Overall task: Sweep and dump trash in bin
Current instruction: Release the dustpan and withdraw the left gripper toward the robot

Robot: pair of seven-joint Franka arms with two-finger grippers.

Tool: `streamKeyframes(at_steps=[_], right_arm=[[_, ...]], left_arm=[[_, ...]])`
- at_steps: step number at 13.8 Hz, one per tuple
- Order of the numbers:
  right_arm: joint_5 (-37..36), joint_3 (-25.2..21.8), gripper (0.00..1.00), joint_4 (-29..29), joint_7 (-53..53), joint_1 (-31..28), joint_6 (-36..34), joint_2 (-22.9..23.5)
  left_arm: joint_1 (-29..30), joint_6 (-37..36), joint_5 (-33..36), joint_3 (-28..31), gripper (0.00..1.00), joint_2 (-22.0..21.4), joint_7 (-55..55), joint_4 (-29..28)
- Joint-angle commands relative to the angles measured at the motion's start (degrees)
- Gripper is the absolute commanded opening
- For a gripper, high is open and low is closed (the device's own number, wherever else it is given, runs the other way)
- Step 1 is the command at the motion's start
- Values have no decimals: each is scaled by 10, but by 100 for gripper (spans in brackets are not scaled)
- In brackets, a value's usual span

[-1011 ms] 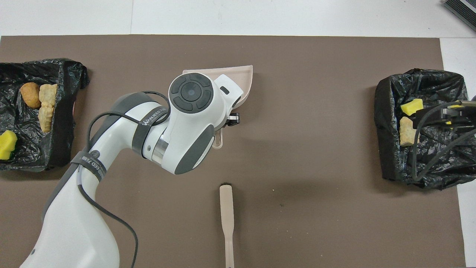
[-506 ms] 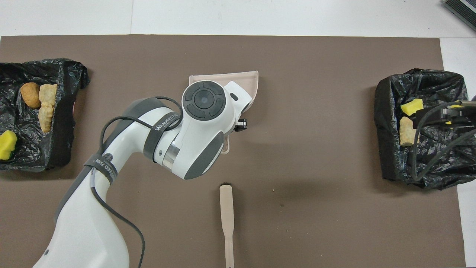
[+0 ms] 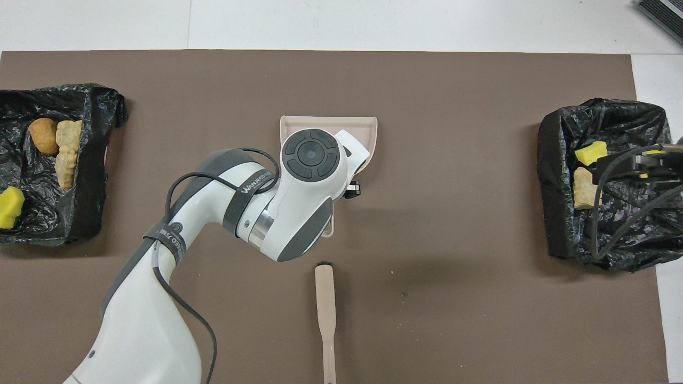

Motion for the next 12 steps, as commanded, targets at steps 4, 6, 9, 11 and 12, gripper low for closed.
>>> streamKeyframes(at_steps=[4, 6, 9, 11, 12], right_arm=[[7, 1, 100, -9, 6, -3, -4, -10], [7, 1, 100, -9, 6, -3, -4, -10], [7, 1, 100, -10, 6, -3, -4, -10], [7, 1, 100, -9, 6, -3, -4, -10], [7, 1, 100, -9, 5, -3, -4, -10]], left_arm=[[98, -77, -2, 2, 100, -114, 170, -42], [150, -103, -2, 2, 100, -167, 249, -55], [206, -173, -2, 3, 100, -219, 325, -42], [232, -199, -8, 6, 100, -245, 352, -36], [243, -219, -9, 6, 100, -257, 367, -31]])
